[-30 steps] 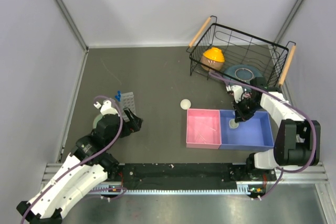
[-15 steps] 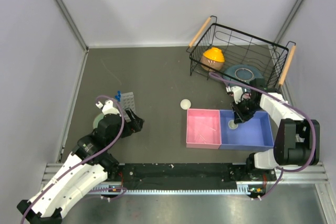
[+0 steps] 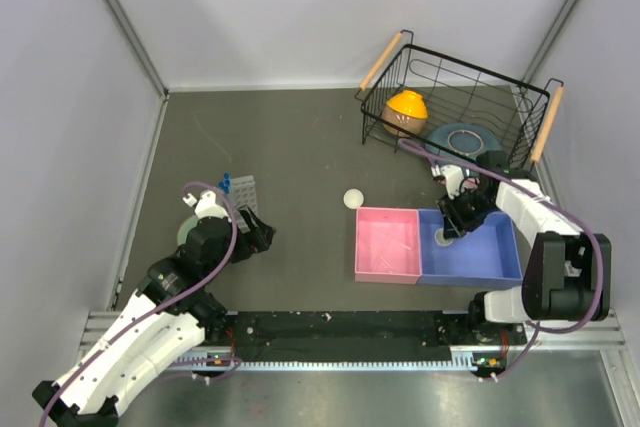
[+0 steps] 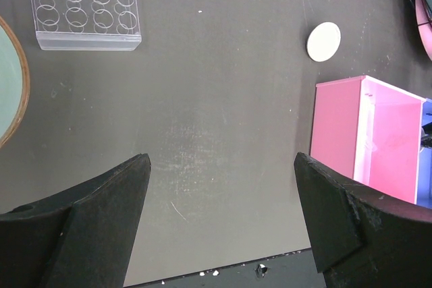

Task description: Organize the chemistry lab equipment

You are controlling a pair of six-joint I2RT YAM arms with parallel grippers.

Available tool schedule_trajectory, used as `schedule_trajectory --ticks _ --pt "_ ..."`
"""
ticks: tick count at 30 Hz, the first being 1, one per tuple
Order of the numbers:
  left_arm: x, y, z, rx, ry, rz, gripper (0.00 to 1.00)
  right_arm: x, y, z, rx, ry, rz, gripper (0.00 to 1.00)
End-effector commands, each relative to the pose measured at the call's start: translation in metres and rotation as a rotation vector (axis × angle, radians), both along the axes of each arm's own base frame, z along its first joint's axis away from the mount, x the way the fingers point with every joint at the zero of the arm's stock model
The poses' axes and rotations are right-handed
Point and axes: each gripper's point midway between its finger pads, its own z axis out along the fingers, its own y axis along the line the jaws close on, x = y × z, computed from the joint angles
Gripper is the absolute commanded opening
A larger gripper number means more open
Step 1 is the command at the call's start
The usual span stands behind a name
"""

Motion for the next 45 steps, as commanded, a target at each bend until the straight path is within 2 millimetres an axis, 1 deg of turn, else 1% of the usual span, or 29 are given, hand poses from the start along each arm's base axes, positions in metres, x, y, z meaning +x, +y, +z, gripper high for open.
schedule_trajectory --ticks 1,7,10,17,22,26,32,37,41,42,43,45 --pt "0.006 -0.004 0.006 -0.009 -0.033 -0.009 0.93 0.008 -0.003 0.015 -0.01 -0.087 -0.004 0.45" --pt "0.007 -0.005 0.005 -0.007 -0.031 -0.012 0.93 0.008 -0.004 0.028 -0.016 -0.121 0.005 0.58" --pt "0.008 -0.005 0.005 -0.006 -0.031 -0.014 0.93 0.008 -0.003 0.034 -0.013 -0.132 0.009 0.61" --pt "0.007 -0.006 0.005 -0.004 -0.032 -0.017 0.93 0.008 0.0 0.054 0.0 -0.163 0.02 0.64" --pt "0.009 -0.006 0.005 -0.003 -0.032 -0.018 0.93 0.006 0.006 0.069 0.037 -0.183 0.029 0.65" --pt "0.009 -0.007 0.006 -0.001 -0.032 -0.021 0.93 0.003 0.011 0.076 0.063 -0.179 0.032 0.65" --pt "0.009 -0.007 0.005 0.0 -0.033 -0.021 0.93 0.004 0.018 0.095 0.102 -0.201 0.038 0.65" --pt "0.01 -0.007 0.005 0.001 -0.032 -0.024 0.93 0.006 0.027 0.115 0.15 -0.224 0.046 0.66" --pt "0.01 -0.009 0.006 -0.001 -0.031 -0.03 0.93 0.008 0.036 0.127 0.172 -0.238 0.061 0.67" --pt "0.01 -0.009 0.006 -0.002 -0.034 -0.032 0.93 0.007 0.043 0.129 0.177 -0.239 0.089 0.67" --pt "0.01 -0.01 0.006 -0.003 -0.033 -0.033 0.93 0.009 0.046 0.134 0.178 -0.251 0.096 0.67" --pt "0.01 -0.011 0.006 -0.004 -0.032 -0.037 0.93 0.01 0.054 0.137 0.185 -0.247 0.118 0.67"
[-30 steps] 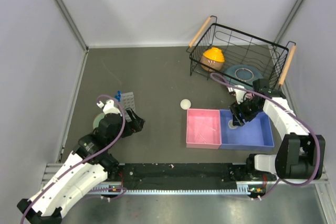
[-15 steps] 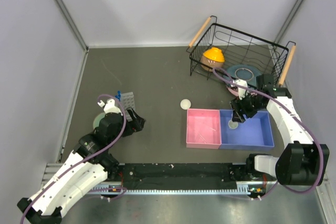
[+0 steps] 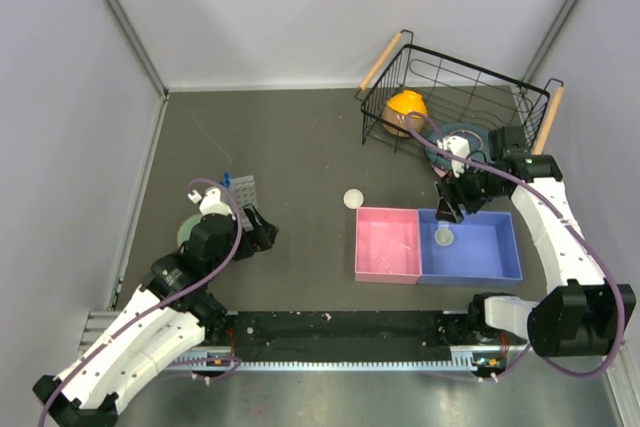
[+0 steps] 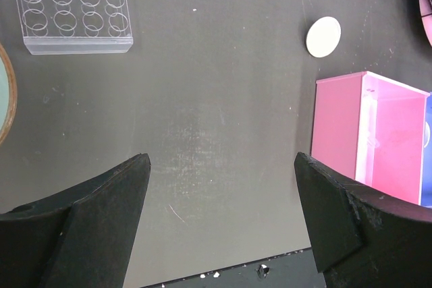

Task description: Organize the chemistry lab equipment

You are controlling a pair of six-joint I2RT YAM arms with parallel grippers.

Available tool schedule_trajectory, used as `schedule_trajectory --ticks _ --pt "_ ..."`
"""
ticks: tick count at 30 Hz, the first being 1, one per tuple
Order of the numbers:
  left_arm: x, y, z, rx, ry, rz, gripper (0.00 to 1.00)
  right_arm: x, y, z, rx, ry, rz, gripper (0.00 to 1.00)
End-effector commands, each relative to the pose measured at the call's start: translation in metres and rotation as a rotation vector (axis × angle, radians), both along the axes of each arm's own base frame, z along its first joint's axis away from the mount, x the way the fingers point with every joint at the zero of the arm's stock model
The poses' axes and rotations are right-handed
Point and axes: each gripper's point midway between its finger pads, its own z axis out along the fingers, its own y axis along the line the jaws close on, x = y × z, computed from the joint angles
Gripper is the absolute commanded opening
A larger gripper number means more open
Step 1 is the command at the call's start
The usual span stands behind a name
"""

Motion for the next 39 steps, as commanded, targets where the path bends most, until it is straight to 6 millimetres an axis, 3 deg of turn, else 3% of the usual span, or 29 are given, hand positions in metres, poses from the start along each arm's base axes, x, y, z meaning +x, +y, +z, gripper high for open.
schedule_trajectory --ticks 1,9,18,39 --pt "0.007 -0.005 0.008 -0.019 -0.037 -0.013 0.93 0.006 0.025 0.033 0.055 -0.068 0.061 0.67" --pt "0.007 -0.008 0.009 -0.019 -0.035 -0.026 0.94 0.025 0.058 0.06 0.118 -0.085 0.149 0.67" --pt "0.007 -0.01 0.01 -0.026 -0.034 -0.031 0.94 0.044 0.104 0.072 0.133 -0.081 0.276 0.68" --pt "0.004 -0.007 0.003 -0.017 -0.029 -0.027 0.94 0.064 0.181 0.064 0.118 -0.037 0.429 0.68"
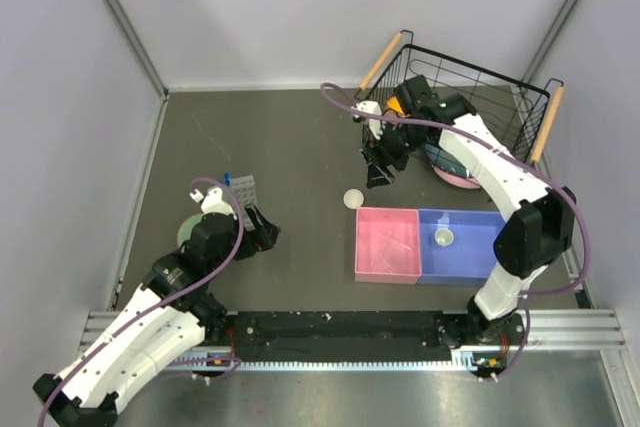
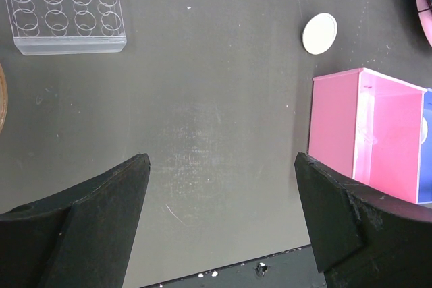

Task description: Organize the chemistry lab equipment

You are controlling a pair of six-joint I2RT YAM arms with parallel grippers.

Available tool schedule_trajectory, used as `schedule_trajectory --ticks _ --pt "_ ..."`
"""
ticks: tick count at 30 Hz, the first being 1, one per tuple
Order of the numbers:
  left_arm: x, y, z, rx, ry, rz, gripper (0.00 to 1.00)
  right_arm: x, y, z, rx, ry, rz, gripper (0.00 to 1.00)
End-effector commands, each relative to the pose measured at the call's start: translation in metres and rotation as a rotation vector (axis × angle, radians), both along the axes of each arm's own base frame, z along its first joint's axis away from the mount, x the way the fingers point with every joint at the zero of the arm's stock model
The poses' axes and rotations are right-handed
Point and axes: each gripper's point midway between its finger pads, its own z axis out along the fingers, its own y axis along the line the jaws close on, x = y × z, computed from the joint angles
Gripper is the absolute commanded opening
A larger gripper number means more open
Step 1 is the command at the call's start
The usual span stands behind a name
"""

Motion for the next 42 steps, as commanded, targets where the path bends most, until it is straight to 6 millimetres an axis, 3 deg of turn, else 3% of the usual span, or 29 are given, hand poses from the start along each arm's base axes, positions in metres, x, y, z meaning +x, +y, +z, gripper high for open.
schedule_trajectory --ticks 1,10,42 --pt "0.004 -0.002 0.003 -0.01 -0.033 -0.008 0.94 0.004 0.019 0.015 0.031 -0.039 0.033 0.68" --pt "0.004 -0.006 0.002 -0.032 -0.04 -0.021 0.99 0.014 0.031 0.003 0.023 -0.009 0.044 0.68" --pt "0.004 -0.007 -0.002 -0.034 -0.037 -0.022 0.99 0.045 0.05 -0.036 -0.092 -0.019 0.025 0.68"
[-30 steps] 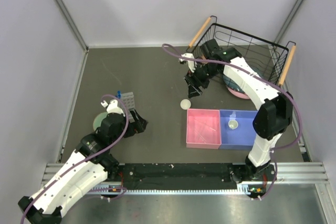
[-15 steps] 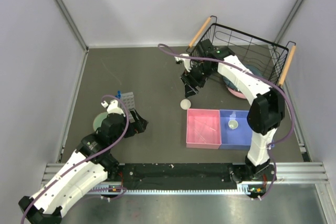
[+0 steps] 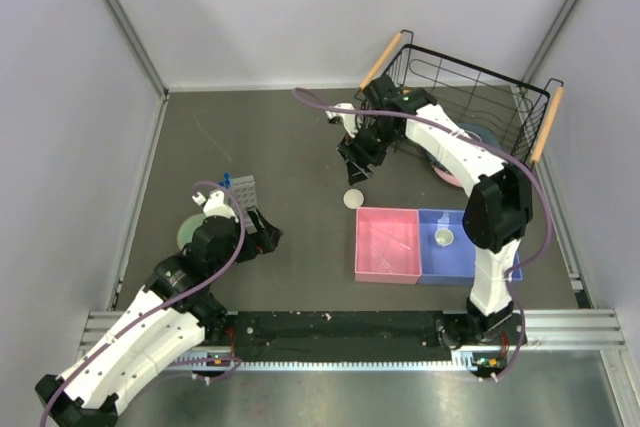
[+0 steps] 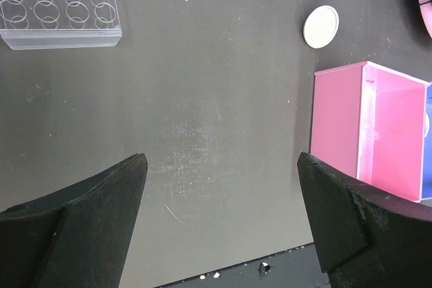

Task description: Organize the chemistry lab equipment

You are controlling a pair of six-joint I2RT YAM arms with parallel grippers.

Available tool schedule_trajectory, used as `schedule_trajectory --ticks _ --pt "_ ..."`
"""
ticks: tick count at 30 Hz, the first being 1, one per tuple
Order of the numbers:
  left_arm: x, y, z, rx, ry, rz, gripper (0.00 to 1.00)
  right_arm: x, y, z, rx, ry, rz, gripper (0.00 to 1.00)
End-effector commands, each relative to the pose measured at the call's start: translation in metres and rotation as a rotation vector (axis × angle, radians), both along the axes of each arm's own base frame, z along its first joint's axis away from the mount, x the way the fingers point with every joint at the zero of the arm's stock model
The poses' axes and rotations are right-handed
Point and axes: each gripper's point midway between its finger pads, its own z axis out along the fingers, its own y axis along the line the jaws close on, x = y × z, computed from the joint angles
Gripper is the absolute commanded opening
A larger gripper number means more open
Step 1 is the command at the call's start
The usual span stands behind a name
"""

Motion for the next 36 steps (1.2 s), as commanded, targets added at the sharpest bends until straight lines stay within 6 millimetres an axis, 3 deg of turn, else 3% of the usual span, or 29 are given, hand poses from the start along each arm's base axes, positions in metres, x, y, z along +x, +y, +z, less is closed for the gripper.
schedule_trajectory --ticks 1,6,15,22,28,36 --pt "0.005 -0.004 0.009 -0.022 -0.04 -0.01 0.99 0.015 0.012 0.0 -0.023 -0.068 0.004 0.68" --pt "0.005 -0.004 0.01 -0.023 -0.041 -0.012 0.99 0.028 0.016 -0.014 -0.09 -0.119 -0.013 0.68" --pt "0.003 -0.003 0.01 -0.017 -0.044 -0.014 0.99 0.051 0.016 -0.061 -0.214 -0.129 -0.014 0.68" --pt "0.002 -0.002 0.006 -0.018 -0.038 -0.017 0.99 0.044 0.007 -0.094 -0.27 -0.086 0.053 0.68" --pt "0.001 -0.003 0.007 -0.022 -0.039 -0.021 0.99 0.037 0.012 -0.108 -0.251 -0.034 0.086 0.65" --pt "0.0 -0.002 0.005 -0.024 -0.036 -0.021 0.99 0.023 0.015 -0.119 -0.229 0.037 0.12 0.55"
